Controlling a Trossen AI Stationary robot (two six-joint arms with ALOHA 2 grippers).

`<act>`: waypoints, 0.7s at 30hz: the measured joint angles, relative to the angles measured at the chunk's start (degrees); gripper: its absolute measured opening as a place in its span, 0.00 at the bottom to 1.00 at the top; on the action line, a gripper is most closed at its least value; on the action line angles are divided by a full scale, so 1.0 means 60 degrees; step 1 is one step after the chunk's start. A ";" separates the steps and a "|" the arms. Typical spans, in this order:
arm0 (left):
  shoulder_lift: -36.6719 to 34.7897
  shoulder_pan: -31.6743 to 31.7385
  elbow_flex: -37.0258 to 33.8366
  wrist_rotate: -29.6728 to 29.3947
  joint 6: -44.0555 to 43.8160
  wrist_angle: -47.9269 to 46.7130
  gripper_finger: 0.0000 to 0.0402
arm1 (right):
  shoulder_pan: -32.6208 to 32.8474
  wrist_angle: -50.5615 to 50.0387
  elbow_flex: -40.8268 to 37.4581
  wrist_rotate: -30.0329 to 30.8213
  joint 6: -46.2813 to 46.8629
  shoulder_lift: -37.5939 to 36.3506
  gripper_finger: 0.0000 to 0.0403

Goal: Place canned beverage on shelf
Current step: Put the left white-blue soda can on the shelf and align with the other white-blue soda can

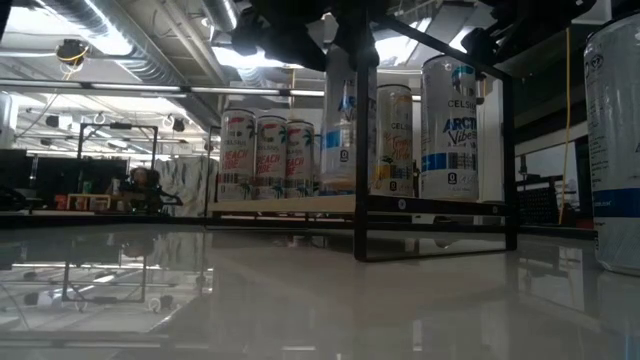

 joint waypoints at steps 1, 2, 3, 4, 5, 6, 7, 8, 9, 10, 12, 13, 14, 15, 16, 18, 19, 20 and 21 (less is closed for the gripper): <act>0.0000 0.0003 0.0000 0.0029 -0.0010 0.0000 0.64 | 0.0000 0.0003 0.0000 0.0000 0.0000 0.0000 0.94; 0.0000 0.0007 0.0000 0.0033 -0.0010 -0.0003 0.64 | 0.0000 0.0007 -0.0002 -0.0002 0.0000 -0.0003 0.94; 0.0000 0.0007 0.0000 0.0046 -0.0010 -0.0007 0.64 | 0.0002 0.0007 -0.0001 -0.0002 0.0000 -0.0002 0.94; 0.0000 0.0009 0.0000 0.0143 -0.0010 -0.0009 0.64 | 0.0002 0.0007 0.0000 -0.0003 0.0000 -0.0002 0.94; 0.0000 0.0010 0.0000 0.0320 -0.0016 -0.0006 0.64 | 0.0002 0.0011 0.0000 -0.0001 0.0000 0.0000 0.94; -0.0003 0.0019 0.0000 0.0505 -0.0032 0.0006 0.64 | 0.0001 0.0011 -0.0004 -0.0001 0.0000 0.0000 0.94; -0.0004 0.0028 0.0000 0.0674 -0.0047 0.0019 0.64 | 0.0001 0.0011 0.0000 -0.0003 0.0000 0.0000 0.94; -0.0004 0.0028 0.0000 0.0814 -0.0048 0.0026 0.64 | 0.0000 0.0011 -0.0004 0.0000 0.0000 0.0000 0.94; -0.0004 0.0028 0.0000 0.0876 -0.0053 0.0029 0.64 | 0.0000 0.0011 0.0000 -0.0003 0.0000 -0.0003 0.94; -0.0004 0.0028 0.0000 0.0885 -0.0050 0.0026 0.64 | 0.0003 0.0011 -0.0002 -0.0001 0.0000 -0.0001 0.94; -0.0004 0.0025 0.0000 0.0888 -0.0050 0.0018 0.64 | 0.0000 0.0011 0.0000 -0.0003 0.0000 -0.0003 0.94; -0.0004 0.0025 0.0000 0.0893 -0.0049 0.0016 0.64 | 0.0001 0.0011 -0.0001 -0.0001 0.0000 0.0000 0.94; -0.0004 0.0025 0.0000 0.0898 -0.0049 0.0010 0.64 | 0.0000 0.0011 -0.0004 -0.0003 0.0000 -0.0002 0.94; -0.0004 0.0025 0.0000 0.0929 -0.0046 0.0005 0.64 | 0.0003 0.0011 0.0000 0.0000 0.0000 0.0000 0.94; -0.0004 0.0028 0.0000 0.0985 -0.0046 0.0004 0.64 | 0.0000 0.0011 0.0000 -0.0003 0.0000 0.0000 0.94; -0.0004 0.0028 0.0000 0.1035 -0.0054 0.0004 0.64 | 0.0000 0.0011 0.0000 -0.0002 0.0000 -0.0001 0.94; -0.0004 0.0028 0.0000 0.1035 -0.0061 -0.0002 0.64 | 0.0001 0.0011 -0.0002 -0.0003 0.0000 0.0000 0.94; -0.0004 0.0028 0.0000 0.1035 -0.0061 -0.0004 0.64 | 0.0000 0.0011 0.0000 -0.0003 0.0000 0.0000 0.94; -0.0004 0.0028 0.0000 0.1036 -0.0062 -0.0005 0.64 | 0.0003 0.0011 -0.0003 -0.0003 0.0000 -0.0003 0.94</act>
